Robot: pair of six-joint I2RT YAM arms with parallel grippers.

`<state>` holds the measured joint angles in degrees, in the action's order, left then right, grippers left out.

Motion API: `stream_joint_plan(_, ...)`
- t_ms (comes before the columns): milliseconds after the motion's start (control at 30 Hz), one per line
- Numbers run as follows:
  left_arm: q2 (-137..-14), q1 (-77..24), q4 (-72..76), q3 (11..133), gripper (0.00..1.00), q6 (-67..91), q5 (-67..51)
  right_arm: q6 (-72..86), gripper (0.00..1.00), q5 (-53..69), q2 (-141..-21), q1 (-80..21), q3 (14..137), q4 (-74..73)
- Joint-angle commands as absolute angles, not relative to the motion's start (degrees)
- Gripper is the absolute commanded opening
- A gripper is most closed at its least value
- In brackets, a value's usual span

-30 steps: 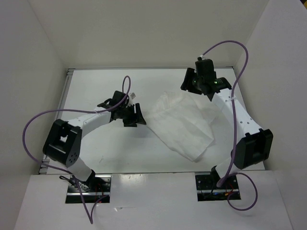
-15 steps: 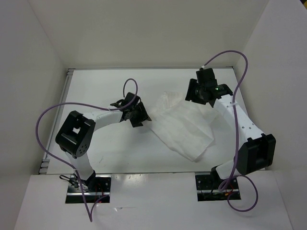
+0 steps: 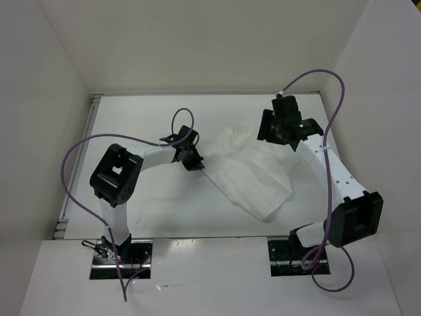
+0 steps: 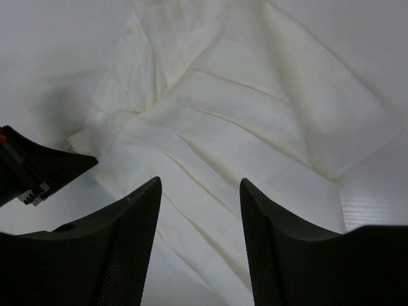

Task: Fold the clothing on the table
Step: Flatten the skirt out

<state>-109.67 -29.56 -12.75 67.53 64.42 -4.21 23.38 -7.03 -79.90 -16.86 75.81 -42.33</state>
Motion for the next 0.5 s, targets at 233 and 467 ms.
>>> stream_joint_plan(233, -112.38, -37.43, -16.49, 96.10, 0.00, 36.10, -30.33, 25.05, 0.58, -15.64, -69.97, -16.79, 72.34, -41.93)
stream_joint_plan(467, -108.48, -42.71, -31.91, 110.41, 0.00, 19.86, -55.47, 26.89, 0.58, -14.94, -65.04, -15.64, 70.49, -40.69)
